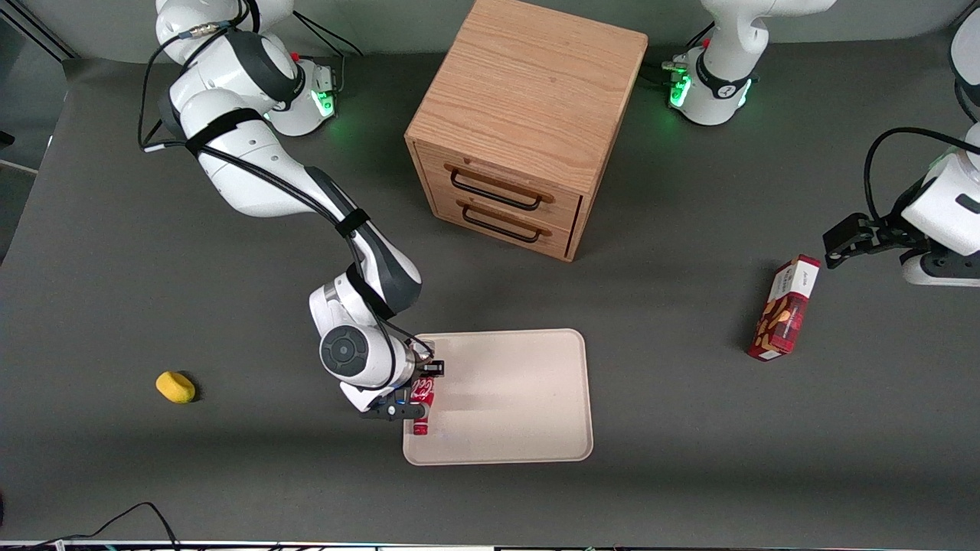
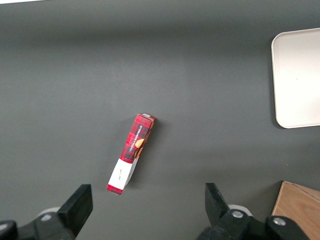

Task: Place coke bottle on tray
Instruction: 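Lower the bottle onto the tray and open the right gripper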

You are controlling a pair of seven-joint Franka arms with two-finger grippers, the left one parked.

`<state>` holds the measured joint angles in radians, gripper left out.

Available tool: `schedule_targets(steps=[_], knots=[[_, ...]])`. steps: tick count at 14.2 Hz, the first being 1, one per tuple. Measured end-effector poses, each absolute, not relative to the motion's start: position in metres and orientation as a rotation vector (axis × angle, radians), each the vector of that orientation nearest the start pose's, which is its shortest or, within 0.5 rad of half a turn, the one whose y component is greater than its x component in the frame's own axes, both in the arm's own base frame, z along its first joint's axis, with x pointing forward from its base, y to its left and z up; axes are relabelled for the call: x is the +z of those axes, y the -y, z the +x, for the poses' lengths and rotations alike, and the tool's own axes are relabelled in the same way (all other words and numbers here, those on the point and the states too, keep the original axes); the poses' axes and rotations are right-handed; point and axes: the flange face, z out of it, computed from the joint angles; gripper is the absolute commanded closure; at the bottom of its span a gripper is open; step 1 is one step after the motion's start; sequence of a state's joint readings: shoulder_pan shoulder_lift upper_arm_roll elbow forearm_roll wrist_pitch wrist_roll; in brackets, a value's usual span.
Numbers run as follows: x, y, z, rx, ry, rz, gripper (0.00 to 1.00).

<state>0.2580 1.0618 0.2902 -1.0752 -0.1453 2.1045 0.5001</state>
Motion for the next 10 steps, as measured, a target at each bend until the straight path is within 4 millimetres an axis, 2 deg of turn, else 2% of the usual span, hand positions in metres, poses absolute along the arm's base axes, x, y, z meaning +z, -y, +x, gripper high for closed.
schedule_targets(steps=[10], knots=[[0.1897, -0.3323, 0.7008, 0.062, -0.021, -3.019, 0.00]])
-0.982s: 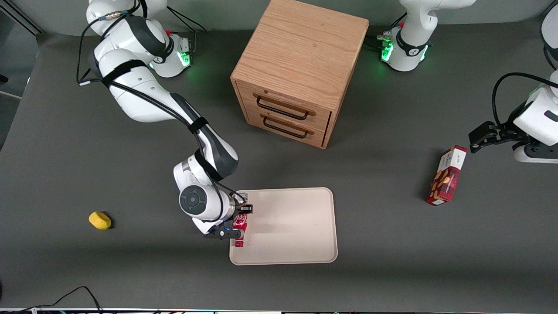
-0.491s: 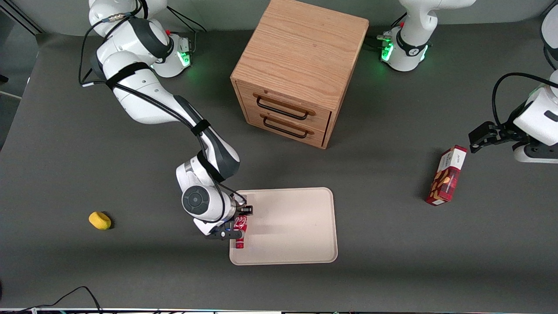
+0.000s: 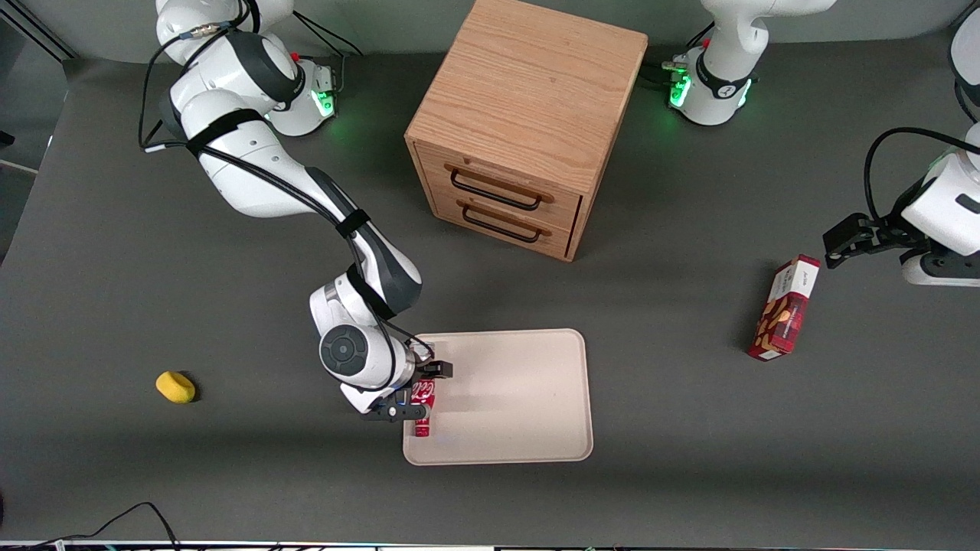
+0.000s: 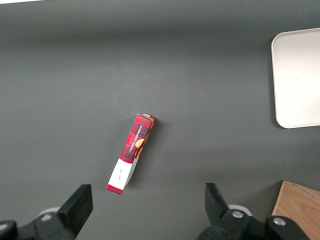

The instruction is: Place coke bottle on tray

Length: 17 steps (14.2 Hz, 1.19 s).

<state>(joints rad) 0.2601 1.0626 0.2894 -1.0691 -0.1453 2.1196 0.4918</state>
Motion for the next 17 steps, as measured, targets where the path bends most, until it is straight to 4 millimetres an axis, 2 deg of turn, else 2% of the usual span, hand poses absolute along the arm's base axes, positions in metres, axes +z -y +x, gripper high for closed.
schedule_targets(steps=[2, 6, 8, 10, 12, 14, 17], knots=[[0.205, -0.332, 0.706, 0.025, -0.024, -3.011, 0.00], [0.257, -0.335, 0.706, -0.037, -0.006, -3.007, 0.00], [0.265, -0.336, 0.704, -0.043, 0.002, -3.009, 0.00], [0.263, -0.338, 0.701, -0.035, 0.008, -3.012, 0.00], [0.275, -0.330, 0.701, -0.050, -0.002, -3.019, 0.00], [0.317, -0.297, 0.703, -0.099, -0.047, -3.030, 0.00], [0.398, -0.214, 0.694, -0.182, -0.174, -3.061, 0.00]])
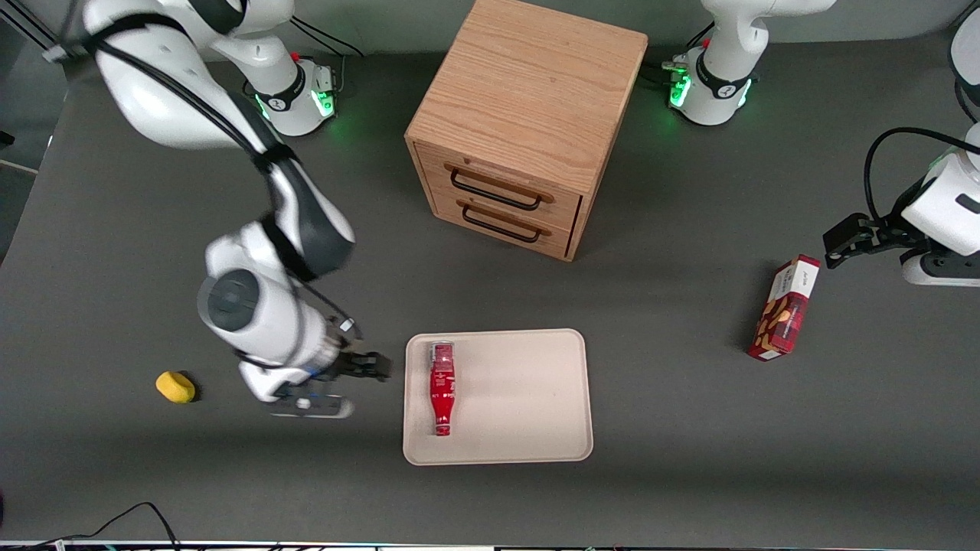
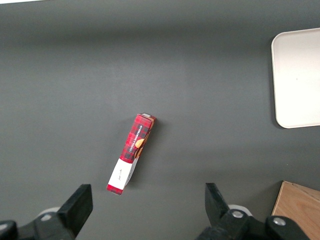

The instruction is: Place coke bottle on tray

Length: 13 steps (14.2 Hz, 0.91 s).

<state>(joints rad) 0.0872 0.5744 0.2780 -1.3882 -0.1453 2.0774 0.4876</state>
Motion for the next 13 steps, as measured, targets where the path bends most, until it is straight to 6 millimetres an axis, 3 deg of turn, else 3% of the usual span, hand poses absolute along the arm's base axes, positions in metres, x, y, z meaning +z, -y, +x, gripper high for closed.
schedule_targets(steps=[3, 5, 9, 13], knots=[[0.462, -0.142, 0.659, -0.221, -0.270, -3.112, 0.00], [0.494, -0.114, 0.628, -0.197, -0.292, -3.158, 0.00], [0.551, -0.084, 0.585, -0.162, -0.310, -3.150, 0.00], [0.568, -0.062, 0.573, -0.148, -0.258, -3.155, 0.00]])
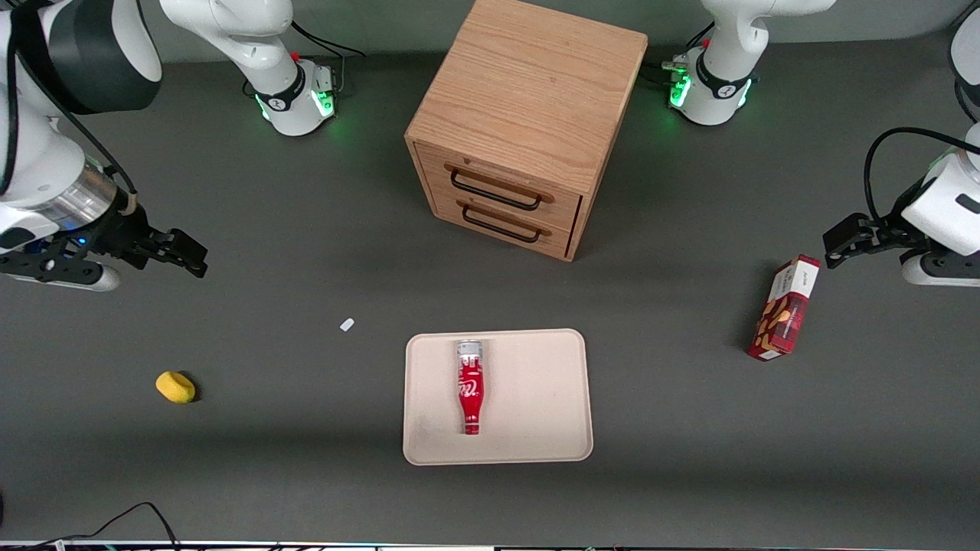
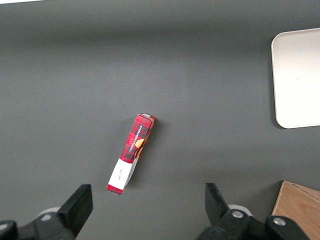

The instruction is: Place coke bottle on tray

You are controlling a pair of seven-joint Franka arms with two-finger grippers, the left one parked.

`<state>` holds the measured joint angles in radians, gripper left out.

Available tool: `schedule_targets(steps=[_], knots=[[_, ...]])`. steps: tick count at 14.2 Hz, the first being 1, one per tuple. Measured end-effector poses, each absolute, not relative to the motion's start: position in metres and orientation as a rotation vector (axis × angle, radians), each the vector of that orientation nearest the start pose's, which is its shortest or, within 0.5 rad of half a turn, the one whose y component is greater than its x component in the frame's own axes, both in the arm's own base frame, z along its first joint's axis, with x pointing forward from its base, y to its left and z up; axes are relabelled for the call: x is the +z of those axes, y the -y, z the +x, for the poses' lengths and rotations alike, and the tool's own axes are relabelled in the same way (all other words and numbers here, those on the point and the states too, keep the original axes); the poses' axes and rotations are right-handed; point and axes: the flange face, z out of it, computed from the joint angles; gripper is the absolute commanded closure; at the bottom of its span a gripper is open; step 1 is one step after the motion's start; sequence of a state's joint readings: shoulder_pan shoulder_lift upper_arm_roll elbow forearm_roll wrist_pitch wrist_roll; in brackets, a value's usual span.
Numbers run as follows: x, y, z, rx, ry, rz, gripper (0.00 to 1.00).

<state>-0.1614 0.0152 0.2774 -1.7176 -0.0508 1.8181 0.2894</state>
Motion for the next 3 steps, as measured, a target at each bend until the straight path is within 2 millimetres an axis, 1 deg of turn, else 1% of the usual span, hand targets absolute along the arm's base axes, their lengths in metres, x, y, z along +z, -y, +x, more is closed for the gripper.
schedule_targets(steps=[3], knots=[[0.5660, -0.0502, 0.5737, -0.131, -0.225, -3.140, 0.00]])
